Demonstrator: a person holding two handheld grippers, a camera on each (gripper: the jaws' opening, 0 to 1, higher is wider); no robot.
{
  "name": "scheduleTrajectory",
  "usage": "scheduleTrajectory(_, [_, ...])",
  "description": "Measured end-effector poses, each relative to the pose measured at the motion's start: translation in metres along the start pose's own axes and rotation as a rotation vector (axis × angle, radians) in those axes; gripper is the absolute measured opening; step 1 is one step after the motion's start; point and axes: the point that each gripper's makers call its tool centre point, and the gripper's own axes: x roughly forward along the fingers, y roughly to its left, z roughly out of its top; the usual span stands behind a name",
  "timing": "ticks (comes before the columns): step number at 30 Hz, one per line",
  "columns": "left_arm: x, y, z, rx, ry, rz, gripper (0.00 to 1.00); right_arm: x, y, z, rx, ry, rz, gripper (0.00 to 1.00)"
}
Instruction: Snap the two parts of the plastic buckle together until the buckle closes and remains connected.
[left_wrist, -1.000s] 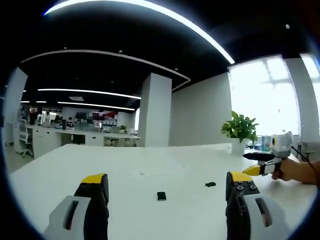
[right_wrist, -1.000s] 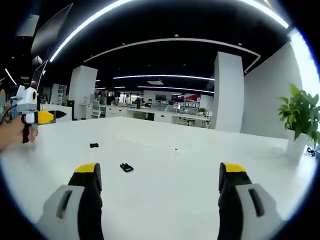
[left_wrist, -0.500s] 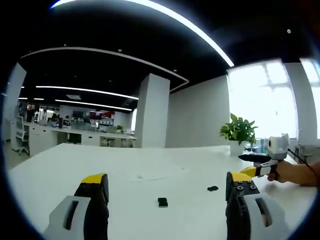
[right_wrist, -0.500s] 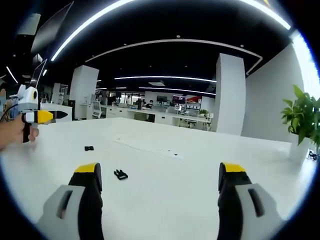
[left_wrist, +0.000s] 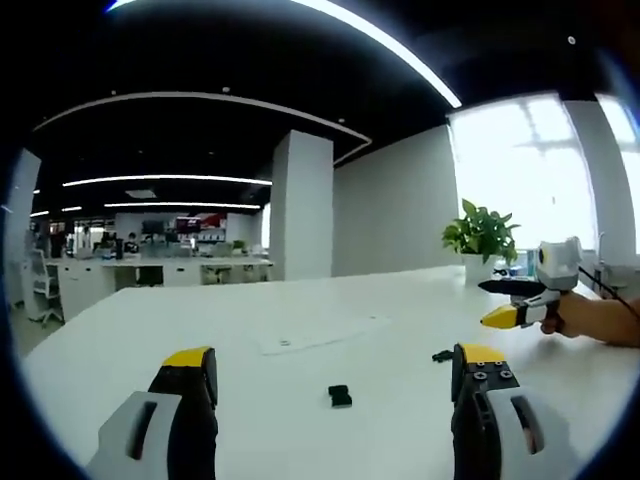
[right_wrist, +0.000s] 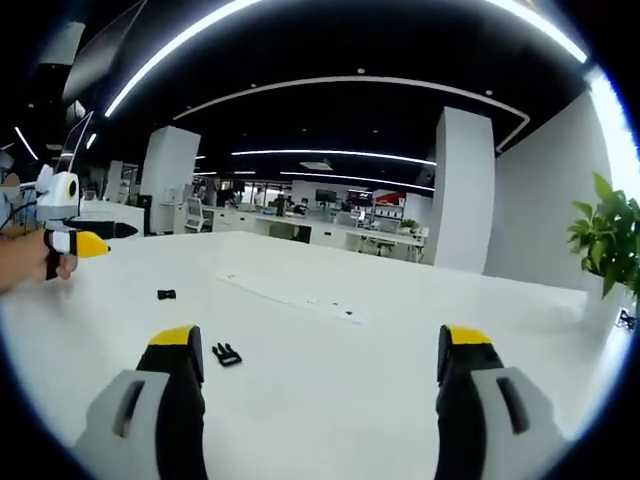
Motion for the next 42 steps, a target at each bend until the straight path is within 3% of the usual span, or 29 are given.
scheduleTrajectory(6, [0.008, 0.011, 0.005, -0.044, -0.025, 0.014, 0.97, 0.01, -0.008, -0.004, 0.0, 0.014, -0.013, 0.98])
scheduleTrajectory(11, [0.015, 0.016, -0.006, 0.003, 0.006, 0.028, 0.98, 0.017, -0.01, -0.003, -0.004, 0.012, -0.022, 0.98])
scheduleTrajectory(12, [0.017, 0.017, -0.005, 0.003, 0.006, 0.027, 0.96, 0.018, -0.009, -0.002, -0.005, 0.012, -0.02, 0.98])
scheduleTrajectory(14, [0.018, 0.016, -0.004, 0.0, 0.006, 0.018, 0.83, 0.021, -0.006, -0.002, -0.01, 0.012, -0.013, 0.98])
scheduleTrajectory(17, [0.025, 0.011, 0.008, 0.0, -0.043, -0.005, 0.91, 0.028, -0.003, -0.004, -0.022, 0.018, -0.003, 0.98])
scheduleTrajectory(24, [0.033, 0.019, -0.009, 0.035, 0.015, 0.003, 0.92, 0.042, -0.006, -0.003, -0.013, 0.017, 0.003, 0.97])
scheduleTrajectory(29, [0.03, 0.023, -0.002, 0.025, -0.006, 0.028, 0.88, 0.054, -0.004, 0.0, -0.021, 0.013, 0.013, 0.96])
scheduleTrajectory(34, [0.042, 0.026, 0.003, 0.03, -0.012, 0.033, 0.86, 0.057, -0.007, 0.002, -0.036, 0.01, 0.017, 0.96])
scheduleTrajectory(42, [0.057, 0.026, -0.004, 0.076, 0.005, 0.029, 0.83, 0.076, -0.013, 0.01, -0.049, -0.006, 0.017, 0.94])
